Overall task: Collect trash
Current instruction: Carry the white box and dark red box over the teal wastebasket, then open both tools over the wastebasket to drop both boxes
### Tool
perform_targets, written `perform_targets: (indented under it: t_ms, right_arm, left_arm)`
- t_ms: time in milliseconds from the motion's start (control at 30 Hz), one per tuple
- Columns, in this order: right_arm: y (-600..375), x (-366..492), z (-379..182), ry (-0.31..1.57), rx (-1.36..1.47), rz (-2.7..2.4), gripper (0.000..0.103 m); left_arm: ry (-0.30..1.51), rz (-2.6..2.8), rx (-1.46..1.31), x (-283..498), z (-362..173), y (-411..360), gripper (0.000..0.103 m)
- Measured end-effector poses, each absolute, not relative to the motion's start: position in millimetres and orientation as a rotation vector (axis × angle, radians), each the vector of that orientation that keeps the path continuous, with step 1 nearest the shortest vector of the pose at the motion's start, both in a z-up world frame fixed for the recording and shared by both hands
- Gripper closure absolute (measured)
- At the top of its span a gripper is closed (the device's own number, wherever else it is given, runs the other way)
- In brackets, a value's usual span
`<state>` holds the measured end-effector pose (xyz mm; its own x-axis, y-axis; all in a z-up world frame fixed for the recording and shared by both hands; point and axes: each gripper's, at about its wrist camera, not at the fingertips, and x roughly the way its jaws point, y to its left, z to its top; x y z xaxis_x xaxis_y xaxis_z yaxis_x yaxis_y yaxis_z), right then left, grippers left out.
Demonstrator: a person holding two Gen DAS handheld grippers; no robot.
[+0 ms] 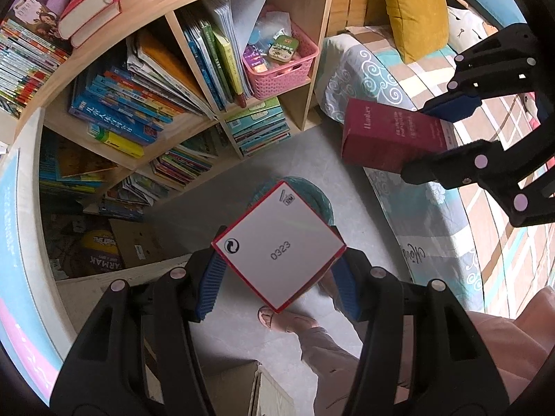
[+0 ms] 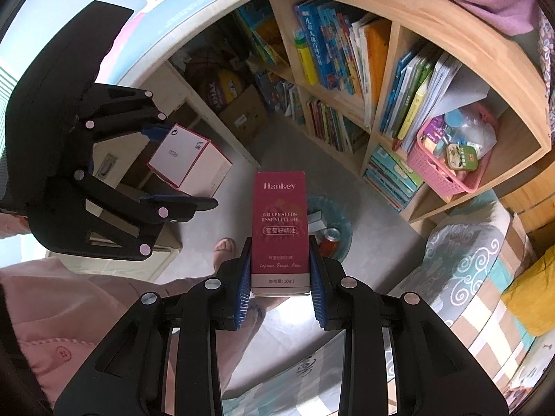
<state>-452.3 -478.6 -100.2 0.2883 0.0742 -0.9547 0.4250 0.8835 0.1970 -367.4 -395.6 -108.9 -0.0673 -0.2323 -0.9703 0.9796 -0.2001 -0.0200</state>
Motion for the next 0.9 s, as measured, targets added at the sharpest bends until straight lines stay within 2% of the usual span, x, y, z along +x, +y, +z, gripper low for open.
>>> perform_targets:
  t_ms: [333, 433, 500, 533, 567, 900]
  right_arm:
    - [-480, -449, -104, 1.272, 0.475, -0.239, 0.073]
    - [-480, -449, -105, 1.269, 0.472, -0.244, 0.07]
    - [-483, -449, -106, 1.262, 0.478, -0.255, 0.062]
    - [-485, -450, -106, 1.259, 0.478, -0.264, 0.056]
    - [-488, -451, -106, 1.257, 0.48, -0.272, 0.052]
    - [-506, -458, -105, 1.254, 0.498, -0.305, 0.052]
  left_arm:
    - [0.968, -1.507, 1.169, -369, -118, -399, 0.05]
    - [0.966, -1.509, 1.181, -371, -122, -401, 0.049]
    - [0.95, -1.505, 1.196, -372, -123, -403, 0.044]
    - [0.943, -1.505, 1.199, -373, -123, -404, 0.036]
    - [0.933, -1.506, 1.2, -374, -123, -404, 0.032]
    - [0.927, -1.527, 1.196, -374, -120, -415, 0.03]
